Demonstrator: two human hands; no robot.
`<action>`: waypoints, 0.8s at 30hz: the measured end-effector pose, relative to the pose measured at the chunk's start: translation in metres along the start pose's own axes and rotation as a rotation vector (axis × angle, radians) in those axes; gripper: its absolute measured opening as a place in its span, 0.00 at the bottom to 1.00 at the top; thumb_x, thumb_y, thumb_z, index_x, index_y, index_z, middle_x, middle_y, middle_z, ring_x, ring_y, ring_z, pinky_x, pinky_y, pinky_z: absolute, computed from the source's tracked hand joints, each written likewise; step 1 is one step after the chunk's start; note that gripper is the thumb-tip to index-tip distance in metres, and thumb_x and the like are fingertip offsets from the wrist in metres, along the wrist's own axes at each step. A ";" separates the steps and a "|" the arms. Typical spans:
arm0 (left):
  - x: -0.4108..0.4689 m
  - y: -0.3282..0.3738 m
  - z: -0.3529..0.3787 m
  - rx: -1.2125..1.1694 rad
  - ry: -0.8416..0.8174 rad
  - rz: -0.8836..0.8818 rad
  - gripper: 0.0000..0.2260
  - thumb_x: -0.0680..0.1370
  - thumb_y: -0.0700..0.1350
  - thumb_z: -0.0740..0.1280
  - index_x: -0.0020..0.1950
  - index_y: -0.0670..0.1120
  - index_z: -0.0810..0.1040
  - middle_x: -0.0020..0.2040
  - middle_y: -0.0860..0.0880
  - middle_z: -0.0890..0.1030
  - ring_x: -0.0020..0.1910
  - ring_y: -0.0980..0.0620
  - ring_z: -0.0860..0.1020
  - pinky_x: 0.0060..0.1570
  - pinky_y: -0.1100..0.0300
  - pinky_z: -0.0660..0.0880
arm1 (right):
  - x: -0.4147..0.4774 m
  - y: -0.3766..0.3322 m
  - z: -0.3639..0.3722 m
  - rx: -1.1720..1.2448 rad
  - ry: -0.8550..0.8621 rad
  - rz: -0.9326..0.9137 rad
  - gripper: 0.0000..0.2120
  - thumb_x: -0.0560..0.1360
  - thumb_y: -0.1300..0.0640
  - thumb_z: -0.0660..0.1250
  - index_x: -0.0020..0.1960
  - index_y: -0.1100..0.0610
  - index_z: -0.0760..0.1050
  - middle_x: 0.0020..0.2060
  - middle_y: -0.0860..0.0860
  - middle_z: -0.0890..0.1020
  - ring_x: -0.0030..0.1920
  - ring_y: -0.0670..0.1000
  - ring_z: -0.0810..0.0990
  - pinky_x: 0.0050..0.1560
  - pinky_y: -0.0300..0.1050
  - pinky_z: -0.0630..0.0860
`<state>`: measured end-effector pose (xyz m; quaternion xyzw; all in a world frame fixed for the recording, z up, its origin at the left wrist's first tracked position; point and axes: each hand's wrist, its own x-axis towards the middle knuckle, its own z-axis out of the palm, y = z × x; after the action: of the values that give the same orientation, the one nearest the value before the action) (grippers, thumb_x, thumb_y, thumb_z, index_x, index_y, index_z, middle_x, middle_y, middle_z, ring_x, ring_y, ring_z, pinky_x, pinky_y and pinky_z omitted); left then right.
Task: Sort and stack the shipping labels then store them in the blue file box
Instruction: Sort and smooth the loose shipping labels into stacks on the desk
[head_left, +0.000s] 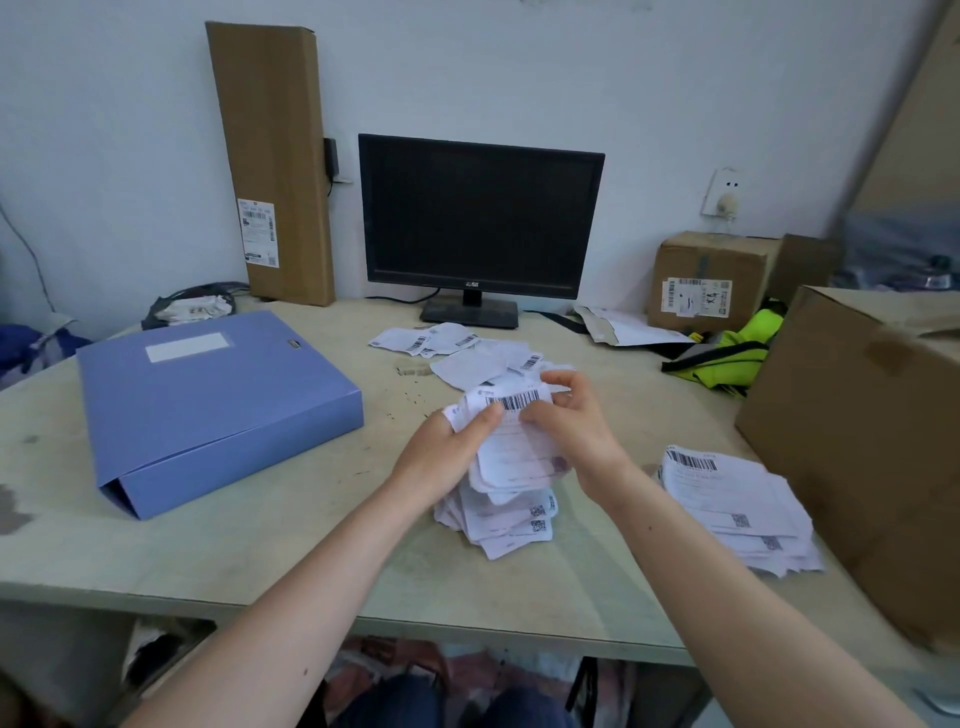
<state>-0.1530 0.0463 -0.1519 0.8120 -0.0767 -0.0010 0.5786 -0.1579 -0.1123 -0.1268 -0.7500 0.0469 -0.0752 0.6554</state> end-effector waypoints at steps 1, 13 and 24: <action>0.004 -0.004 0.000 0.061 0.071 0.021 0.19 0.74 0.61 0.66 0.46 0.44 0.78 0.45 0.49 0.82 0.49 0.45 0.80 0.47 0.53 0.74 | 0.000 0.004 0.000 -0.035 0.008 -0.001 0.21 0.73 0.65 0.67 0.63 0.54 0.66 0.50 0.59 0.80 0.43 0.55 0.79 0.46 0.53 0.77; 0.042 -0.027 -0.007 0.228 0.204 0.031 0.22 0.75 0.53 0.69 0.66 0.48 0.71 0.68 0.49 0.69 0.72 0.49 0.62 0.68 0.56 0.60 | 0.034 0.030 0.001 -0.502 0.081 -0.088 0.29 0.72 0.50 0.69 0.71 0.51 0.65 0.68 0.49 0.71 0.69 0.53 0.68 0.69 0.54 0.65; 0.191 -0.034 -0.029 0.360 0.187 0.005 0.25 0.75 0.55 0.68 0.68 0.46 0.71 0.69 0.47 0.71 0.69 0.47 0.68 0.66 0.53 0.67 | 0.170 0.037 0.013 -0.639 0.044 0.061 0.38 0.69 0.38 0.69 0.74 0.51 0.62 0.72 0.52 0.67 0.71 0.56 0.66 0.70 0.54 0.64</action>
<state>0.0426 0.0602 -0.1573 0.8986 -0.0236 0.0897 0.4288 0.0124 -0.1333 -0.1561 -0.9144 0.1047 -0.0531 0.3874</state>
